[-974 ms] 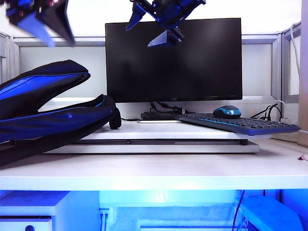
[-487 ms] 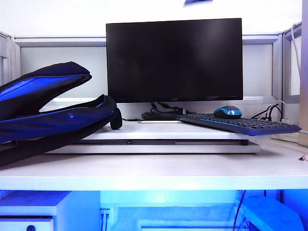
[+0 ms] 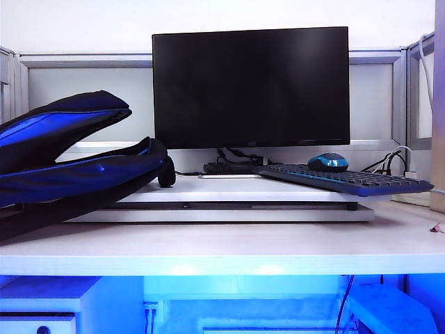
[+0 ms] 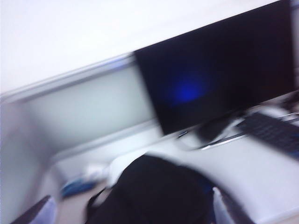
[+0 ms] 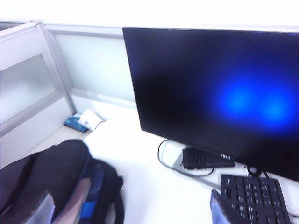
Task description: Pick up the book on the desk and put it into the open backpack.
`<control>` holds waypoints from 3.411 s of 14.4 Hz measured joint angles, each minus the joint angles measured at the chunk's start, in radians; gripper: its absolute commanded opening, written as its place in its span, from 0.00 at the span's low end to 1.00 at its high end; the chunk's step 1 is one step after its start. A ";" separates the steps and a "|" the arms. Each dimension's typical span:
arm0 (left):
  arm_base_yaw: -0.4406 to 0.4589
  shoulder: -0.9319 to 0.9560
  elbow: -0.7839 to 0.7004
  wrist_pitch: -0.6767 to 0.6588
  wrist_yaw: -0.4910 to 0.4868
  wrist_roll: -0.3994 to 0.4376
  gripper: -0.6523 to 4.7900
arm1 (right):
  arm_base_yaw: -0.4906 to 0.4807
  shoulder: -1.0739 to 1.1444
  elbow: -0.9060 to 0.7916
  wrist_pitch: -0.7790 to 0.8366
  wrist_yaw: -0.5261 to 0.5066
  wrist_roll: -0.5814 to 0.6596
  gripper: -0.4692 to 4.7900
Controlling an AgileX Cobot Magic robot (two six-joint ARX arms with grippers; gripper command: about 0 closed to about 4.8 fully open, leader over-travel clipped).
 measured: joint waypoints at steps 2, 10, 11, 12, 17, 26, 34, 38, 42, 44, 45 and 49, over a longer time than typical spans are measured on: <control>0.000 -0.050 -0.017 -0.064 -0.021 -0.013 1.00 | 0.000 -0.047 -0.002 -0.032 -0.001 0.000 0.88; 0.000 -0.298 -0.339 -0.122 -0.032 -0.163 1.00 | 0.000 -0.307 -0.008 -0.198 0.000 -0.027 0.88; 0.000 -0.330 -0.401 -0.123 -0.033 -0.168 1.00 | 0.000 -0.338 -0.021 -0.226 0.000 -0.030 0.88; 0.000 -0.350 -0.432 -0.125 -0.032 -0.169 1.00 | 0.000 -0.360 -0.034 -0.232 0.000 -0.031 0.84; 0.000 -0.510 -0.646 -0.091 -0.035 -0.217 1.00 | 0.000 -0.565 -0.278 -0.204 0.066 -0.047 0.82; 0.000 -0.555 -0.796 0.028 -0.025 -0.262 0.98 | -0.001 -1.103 -1.260 0.174 0.183 0.055 0.70; 0.000 -0.561 -0.982 0.202 0.071 -0.351 0.84 | -0.001 -1.284 -1.717 0.417 0.190 0.066 0.46; 0.000 -0.704 -1.013 0.217 0.084 -0.351 0.63 | -0.001 -1.407 -1.823 0.444 0.225 0.080 0.37; 0.000 -0.845 -1.075 0.171 0.066 -0.405 0.56 | -0.001 -1.587 -2.025 0.430 0.271 0.093 0.37; 0.000 -0.845 -1.096 0.173 0.042 -0.435 0.42 | -0.001 -1.594 -2.075 0.439 0.270 0.100 0.30; 0.000 -0.845 -1.107 0.173 0.033 -0.440 0.20 | -0.001 -1.602 -2.092 0.445 0.271 0.101 0.22; 0.000 -0.845 -1.199 0.205 0.032 -0.441 0.11 | -0.001 -1.695 -2.234 0.468 0.270 0.106 0.08</control>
